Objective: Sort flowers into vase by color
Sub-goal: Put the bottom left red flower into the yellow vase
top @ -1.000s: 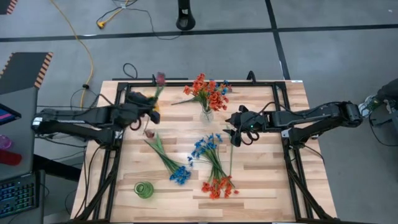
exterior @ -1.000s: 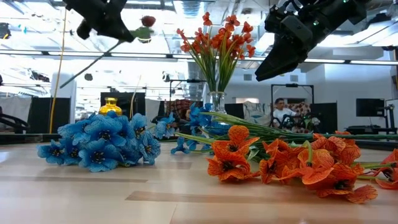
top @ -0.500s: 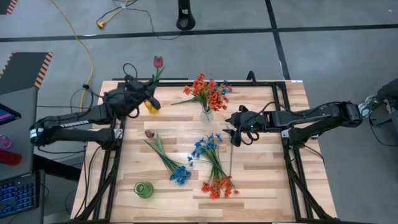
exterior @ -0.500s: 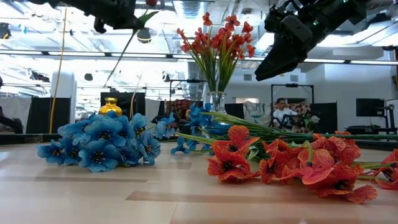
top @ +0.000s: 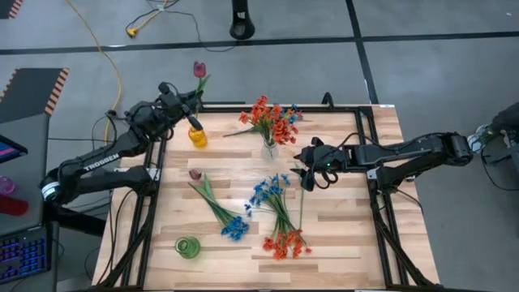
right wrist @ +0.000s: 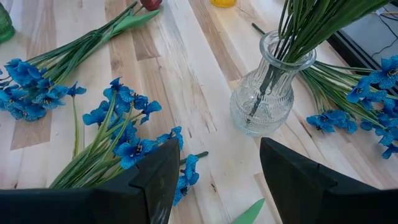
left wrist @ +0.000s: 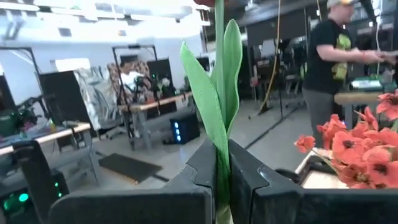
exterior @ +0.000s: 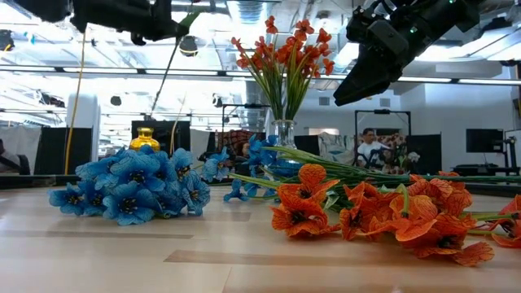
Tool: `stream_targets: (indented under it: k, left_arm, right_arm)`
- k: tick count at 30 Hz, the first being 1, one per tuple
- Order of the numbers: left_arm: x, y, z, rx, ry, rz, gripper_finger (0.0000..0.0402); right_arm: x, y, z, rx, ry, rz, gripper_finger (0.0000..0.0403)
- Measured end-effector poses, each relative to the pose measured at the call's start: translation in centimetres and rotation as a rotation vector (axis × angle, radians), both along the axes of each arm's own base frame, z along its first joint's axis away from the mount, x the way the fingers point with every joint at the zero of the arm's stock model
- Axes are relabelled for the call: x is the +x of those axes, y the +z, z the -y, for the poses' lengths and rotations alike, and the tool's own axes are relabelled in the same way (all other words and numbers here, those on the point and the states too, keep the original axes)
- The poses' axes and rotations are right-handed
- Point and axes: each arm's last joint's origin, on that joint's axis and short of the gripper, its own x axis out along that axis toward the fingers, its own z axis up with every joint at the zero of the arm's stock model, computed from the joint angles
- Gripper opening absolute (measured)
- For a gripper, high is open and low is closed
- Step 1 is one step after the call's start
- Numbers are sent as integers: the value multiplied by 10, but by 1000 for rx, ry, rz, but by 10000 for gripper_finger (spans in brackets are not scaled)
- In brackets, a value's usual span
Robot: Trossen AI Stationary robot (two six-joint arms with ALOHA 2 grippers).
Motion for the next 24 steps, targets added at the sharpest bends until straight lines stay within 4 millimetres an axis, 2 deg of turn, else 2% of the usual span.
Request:
stream_targets:
  k: [8,16,24]
  left_arm:
    - [-11,-36,-3,57,40,64,2]
    - [-16,-35,0,77,47,85,2]
    - [-19,-41,3,46,59,29,2]
  right_arm:
    - [0,0,0,0,0,0,250]
    - [0,0,0,0,0,0,250]
    - [0,0,0,0,0,0,250]
